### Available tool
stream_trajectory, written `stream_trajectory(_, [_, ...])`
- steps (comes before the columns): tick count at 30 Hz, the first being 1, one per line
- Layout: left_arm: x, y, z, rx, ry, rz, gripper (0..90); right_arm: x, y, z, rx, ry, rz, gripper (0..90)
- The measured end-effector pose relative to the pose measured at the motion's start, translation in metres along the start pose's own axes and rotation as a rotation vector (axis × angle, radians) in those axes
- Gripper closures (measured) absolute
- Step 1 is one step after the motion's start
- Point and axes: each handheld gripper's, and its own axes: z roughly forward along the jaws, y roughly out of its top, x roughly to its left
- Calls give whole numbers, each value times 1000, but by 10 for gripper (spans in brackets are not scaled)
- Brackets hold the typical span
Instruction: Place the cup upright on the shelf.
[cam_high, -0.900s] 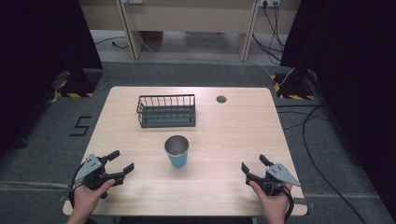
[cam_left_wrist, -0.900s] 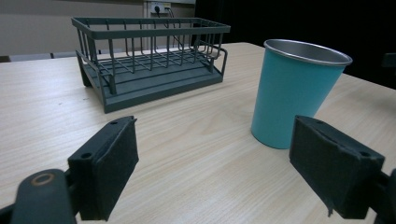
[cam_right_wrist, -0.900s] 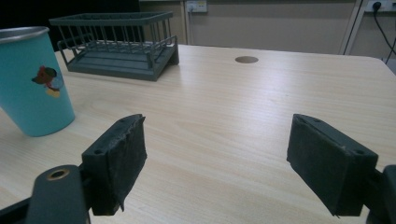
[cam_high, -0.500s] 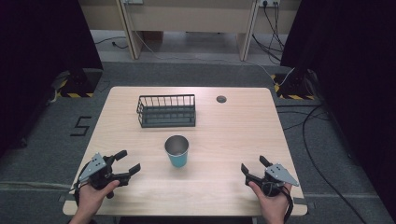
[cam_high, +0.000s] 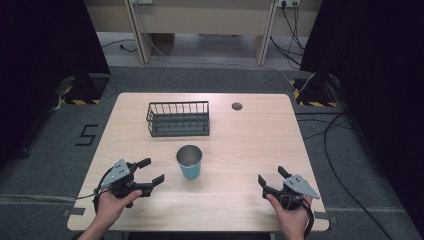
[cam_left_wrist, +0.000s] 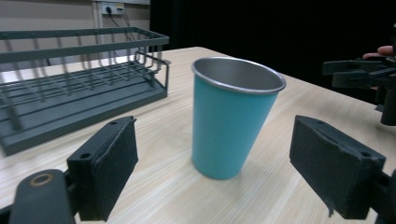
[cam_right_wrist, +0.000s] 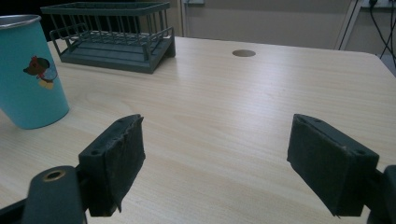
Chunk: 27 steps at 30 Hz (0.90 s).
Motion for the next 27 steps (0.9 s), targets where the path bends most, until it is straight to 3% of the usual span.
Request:
stream_trajectory(13, [-10,-7,42,62,-28,28,145,0,1,-1,-4,-7,5,195])
stream_trajectory(15, [-12,-8,48,63,-27,14,145,0,1,-1,-4,-7,5,195])
stream_trajectory(27, [-15,-9,73,84,-21,25,144,-4,-2,0,-3,-8,29,194])
